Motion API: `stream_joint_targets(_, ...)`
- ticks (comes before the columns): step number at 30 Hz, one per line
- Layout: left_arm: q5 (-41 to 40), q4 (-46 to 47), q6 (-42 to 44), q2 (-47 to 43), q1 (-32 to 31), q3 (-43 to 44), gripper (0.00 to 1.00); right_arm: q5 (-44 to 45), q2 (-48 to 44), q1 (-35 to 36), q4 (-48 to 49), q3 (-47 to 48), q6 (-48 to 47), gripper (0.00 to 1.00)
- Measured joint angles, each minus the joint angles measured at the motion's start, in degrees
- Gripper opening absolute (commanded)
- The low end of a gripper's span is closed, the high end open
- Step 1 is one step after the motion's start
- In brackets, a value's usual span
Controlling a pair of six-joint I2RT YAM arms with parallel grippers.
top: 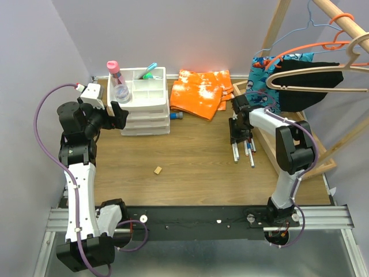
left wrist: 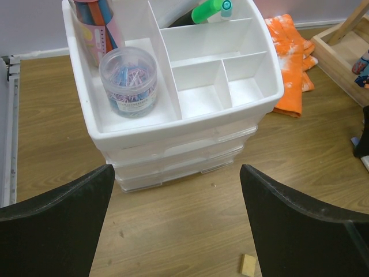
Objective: Sort the stationery into containers
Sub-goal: Move the pen to the center of the board.
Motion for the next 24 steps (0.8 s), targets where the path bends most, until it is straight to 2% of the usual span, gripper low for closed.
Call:
stream_joint_targets(4, 0.00, 0.00, -0.07, 0.00, 0.00, 0.00, 0.99, -2.38, 1.40, 2.82, 0.09, 1.86, 0.96, 0.40)
stream_joint_targets(5, 0.00, 0.00, -0.09, 0.00, 0.00, 0.00, 0.99, -2.84, 2.01, 3.78, 0.15, 2.64, 1.18, 0.44)
stream_joint_targets(6, 0.00, 0.00, -0.09, 0.00, 0.04, 0.00, 0.99, -3.15, 2.47, 4.44, 0.22, 3.34, 1.36, 0.55)
stream_joint_targets(8, 0.00, 0.00, -0.09, 0.00, 0.11, 0.00, 0.99, -3.43, 3.34, 5.51, 0.39, 4.55, 1.57, 0.60)
stream_joint_targets(18, -0.02, -0.11, 0.07, 0.00, 0.35, 0.00, 0.99, -2.62, 4.39, 7.02, -0.17, 7.61, 2.14, 0.48)
stream_joint_targets(24, 0.00, 0.44, -0.44, 0.13, 0.63, -0.02, 0.99, -1.95, 1.62, 8.00, -0.48, 9.05, 2.25, 0.42)
